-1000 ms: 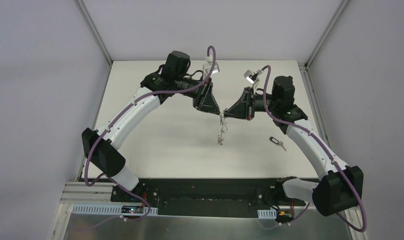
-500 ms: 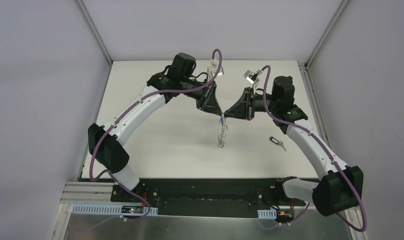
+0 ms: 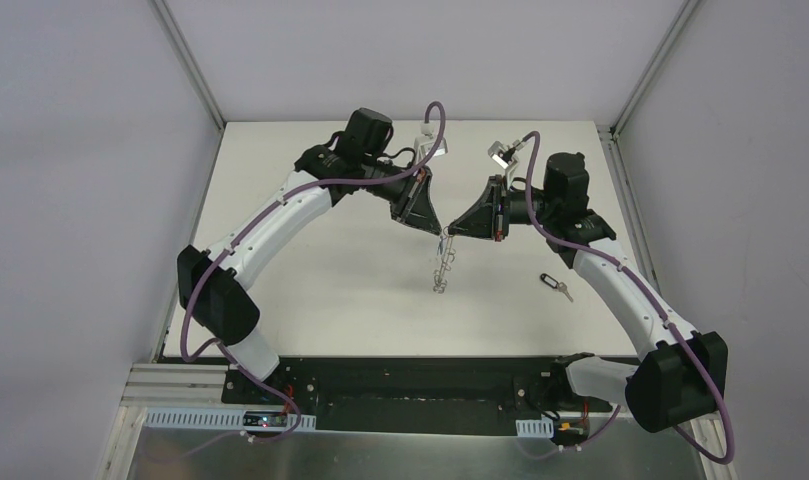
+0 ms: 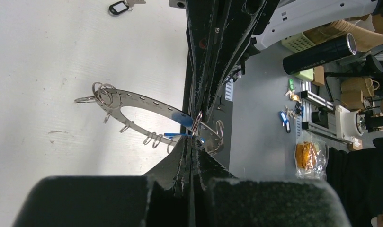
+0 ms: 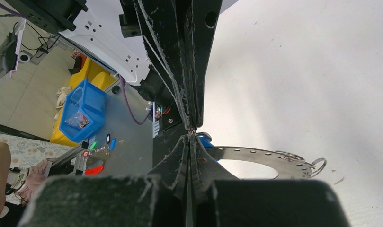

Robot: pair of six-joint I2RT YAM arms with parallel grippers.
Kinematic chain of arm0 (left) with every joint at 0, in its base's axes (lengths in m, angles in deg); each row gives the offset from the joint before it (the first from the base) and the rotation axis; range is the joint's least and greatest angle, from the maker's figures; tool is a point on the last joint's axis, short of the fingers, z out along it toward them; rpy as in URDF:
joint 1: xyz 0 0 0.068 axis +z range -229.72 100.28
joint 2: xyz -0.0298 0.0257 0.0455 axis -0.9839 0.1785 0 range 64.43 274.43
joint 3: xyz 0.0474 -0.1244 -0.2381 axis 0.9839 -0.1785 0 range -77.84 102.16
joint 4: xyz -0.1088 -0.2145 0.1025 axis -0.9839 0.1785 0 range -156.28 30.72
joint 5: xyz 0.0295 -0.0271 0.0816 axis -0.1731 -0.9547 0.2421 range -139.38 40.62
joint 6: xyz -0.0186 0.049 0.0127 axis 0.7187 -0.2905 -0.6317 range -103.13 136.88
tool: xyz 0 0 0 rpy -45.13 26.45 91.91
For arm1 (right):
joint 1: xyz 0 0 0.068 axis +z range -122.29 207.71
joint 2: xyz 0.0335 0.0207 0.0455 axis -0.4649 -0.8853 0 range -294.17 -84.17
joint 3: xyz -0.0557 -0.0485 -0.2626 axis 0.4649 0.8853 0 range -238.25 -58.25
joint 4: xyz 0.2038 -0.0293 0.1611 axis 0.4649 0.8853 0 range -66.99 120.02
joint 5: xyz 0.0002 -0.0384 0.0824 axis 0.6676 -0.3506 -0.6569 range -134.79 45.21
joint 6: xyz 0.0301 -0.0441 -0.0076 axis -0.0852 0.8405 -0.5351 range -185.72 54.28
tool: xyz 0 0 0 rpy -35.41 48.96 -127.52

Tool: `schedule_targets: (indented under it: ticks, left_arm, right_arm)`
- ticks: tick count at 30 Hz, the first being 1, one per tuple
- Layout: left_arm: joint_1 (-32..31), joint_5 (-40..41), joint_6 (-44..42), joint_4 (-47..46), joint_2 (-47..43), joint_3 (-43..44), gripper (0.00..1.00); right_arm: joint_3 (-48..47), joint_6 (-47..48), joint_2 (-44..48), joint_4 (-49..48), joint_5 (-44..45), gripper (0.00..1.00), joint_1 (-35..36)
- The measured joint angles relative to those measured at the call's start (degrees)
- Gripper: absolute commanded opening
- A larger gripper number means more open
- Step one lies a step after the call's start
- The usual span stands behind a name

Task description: Put the keys on the keyring

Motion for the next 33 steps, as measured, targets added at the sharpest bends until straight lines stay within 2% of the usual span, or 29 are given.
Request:
schedule_targets:
  ticks: [11, 17, 24, 28, 33]
  left_arm:
    - [0.0, 0.4, -3.7, 6.4, 1.7, 1.9, 0.01]
    - [-0.3, 0.4, -4.9, 8.9, 3.2, 4.2, 0.25]
    - [-0.3, 0.0, -5.7, 7.2, 3.2, 4.7, 0.42]
    - [-0.3, -0.7, -4.5, 1.4, 2.6, 2.6, 0.44]
    - [-0.4, -1.7, -1.9, -5.7, 1.7, -1.6, 0.38]
  right_arm:
    - [-0.3, 0.4, 0.0, 1.2, 0.0, 0.00, -0.2]
    - [-0.3, 0.5, 0.0, 1.2, 0.0, 0.00, -0.3]
    - [-0.3, 0.7, 0.1, 1.2, -0.1, 0.00, -0.5]
    - [-0.3, 0.5, 0.2, 0.9, -0.3, 0.00, -0.5]
    - [-0.3, -0.6, 0.2, -0.8, -0.6, 0.00, -0.5]
